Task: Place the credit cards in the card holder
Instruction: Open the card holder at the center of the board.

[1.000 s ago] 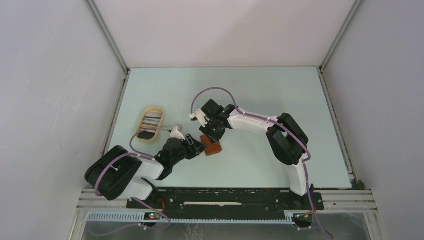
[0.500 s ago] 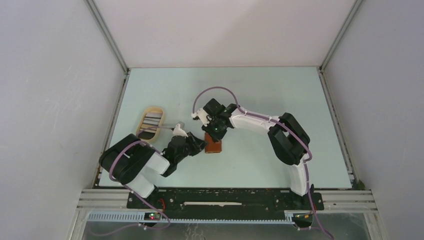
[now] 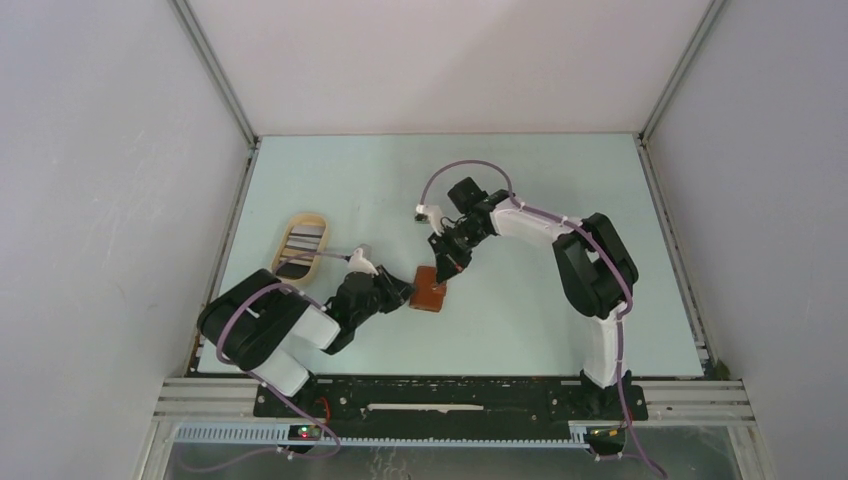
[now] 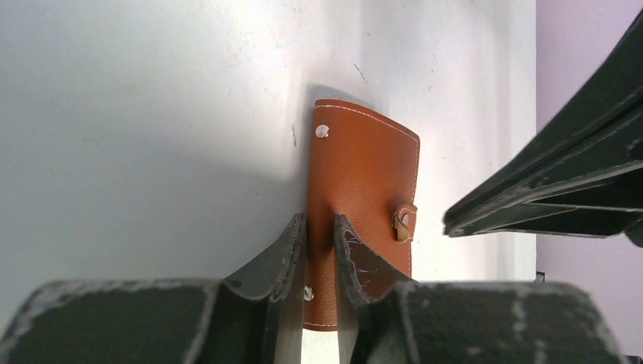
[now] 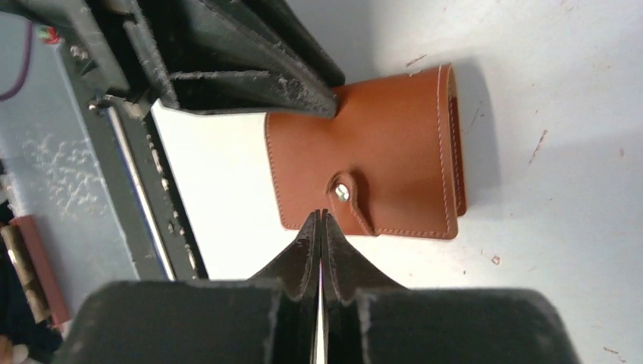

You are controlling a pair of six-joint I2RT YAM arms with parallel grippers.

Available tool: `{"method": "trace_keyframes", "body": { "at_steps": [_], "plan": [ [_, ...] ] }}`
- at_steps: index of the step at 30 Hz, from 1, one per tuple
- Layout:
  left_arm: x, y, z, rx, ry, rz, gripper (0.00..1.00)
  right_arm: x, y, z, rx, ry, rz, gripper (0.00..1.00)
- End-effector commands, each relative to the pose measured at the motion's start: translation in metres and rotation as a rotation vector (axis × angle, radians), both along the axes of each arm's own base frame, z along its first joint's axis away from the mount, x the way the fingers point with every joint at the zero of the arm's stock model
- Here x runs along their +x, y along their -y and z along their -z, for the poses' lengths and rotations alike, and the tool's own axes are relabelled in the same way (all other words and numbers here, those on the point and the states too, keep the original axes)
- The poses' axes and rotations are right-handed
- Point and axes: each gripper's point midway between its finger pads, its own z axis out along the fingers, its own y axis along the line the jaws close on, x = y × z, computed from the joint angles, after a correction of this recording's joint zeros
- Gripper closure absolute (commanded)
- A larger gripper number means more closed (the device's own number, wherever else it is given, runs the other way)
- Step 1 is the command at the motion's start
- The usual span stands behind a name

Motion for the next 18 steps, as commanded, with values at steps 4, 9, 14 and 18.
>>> {"method": "trace_keyframes", "body": {
  "at_steps": [4,9,14,18],
  "plan": [
    [-0.019,-0.021,0.02,0.155,-0.035,0.034,0.83,-0.016,0.0,-0.043,0.141,-0.007,-0.082,1.0],
    [-0.023,-0.02,-0.018,0.133,0.109,0.095,0.78,-0.017,0.004,-0.056,0.131,0.149,-0.167,0.79],
    [-0.025,-0.035,-0.051,0.153,0.219,0.064,0.62,-0.027,0.002,-0.091,0.17,0.398,-0.242,0.55],
    [-0.029,-0.044,-0.08,0.118,0.311,0.032,0.57,-0.042,-0.004,-0.113,0.209,0.425,-0.222,0.43]
  ]
}}
